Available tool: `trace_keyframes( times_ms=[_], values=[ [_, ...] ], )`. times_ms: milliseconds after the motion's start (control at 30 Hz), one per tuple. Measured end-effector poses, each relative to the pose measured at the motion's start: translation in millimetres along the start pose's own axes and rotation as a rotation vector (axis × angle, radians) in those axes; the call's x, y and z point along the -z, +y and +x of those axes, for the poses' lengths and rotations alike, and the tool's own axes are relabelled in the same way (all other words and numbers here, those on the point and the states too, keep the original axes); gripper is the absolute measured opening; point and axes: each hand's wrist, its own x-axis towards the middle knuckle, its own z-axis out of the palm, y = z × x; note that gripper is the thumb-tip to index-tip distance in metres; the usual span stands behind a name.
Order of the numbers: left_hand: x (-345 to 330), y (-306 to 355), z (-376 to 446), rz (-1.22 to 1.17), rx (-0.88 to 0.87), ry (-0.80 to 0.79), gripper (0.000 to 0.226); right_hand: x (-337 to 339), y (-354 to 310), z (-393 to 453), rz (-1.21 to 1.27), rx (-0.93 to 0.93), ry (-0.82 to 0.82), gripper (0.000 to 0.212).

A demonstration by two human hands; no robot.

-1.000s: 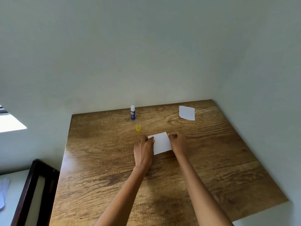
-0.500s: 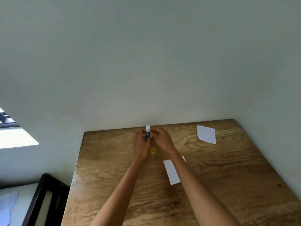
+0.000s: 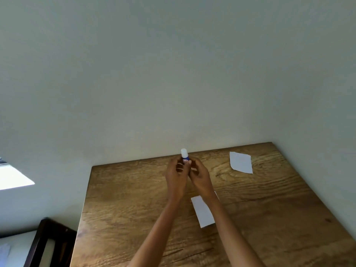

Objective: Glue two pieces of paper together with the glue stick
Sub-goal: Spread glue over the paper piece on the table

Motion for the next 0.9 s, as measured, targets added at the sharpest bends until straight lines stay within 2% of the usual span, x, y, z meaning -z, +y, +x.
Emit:
trace_keyframes(
  times_ms=[133, 267, 400, 467, 567, 700, 900],
  values=[
    [-15.3, 3.0, -32.7, -0.036, -0.085, -0.057, 0.024, 15.9, 0.0, -35.0, 0.309, 0.024, 0.107, 0.032],
    [-17.1, -5.8, -68.3, -0.015, -0.080, -0.128, 0.024, 34.1, 6.8, -59.9, 0.598, -0.039, 0.259, 0.020],
    [-3.6, -23.5, -98.1, 0.230, -0.086, -0.194, 0.013, 44.4, 15.0, -76.6, 0.768, -0.143, 0.383, 0.013],
    [7.4, -31.0, -107.1, 0.413, -0.135, -0.213, 0.019, 47.9, 17.6, -81.4, 0.782, -0.164, 0.431, 0.010],
    [23.7, -36.0, -111.7, 0.653, -0.248, -0.224, 0.030, 49.5, 19.4, -82.4, 0.734, -0.166, 0.462, 0.010],
    [36.4, -43.4, -107.0, 0.883, -0.290, -0.312, 0.034, 47.8, 28.9, -79.1, 0.536, -0.148, 0.480, 0.017],
    [39.0, -52.2, -107.6, 1.025, -0.336, -0.333, 0.036, 30.7, 46.2, -75.6, 0.088, -0.052, 0.471, 0.024]
  ],
)
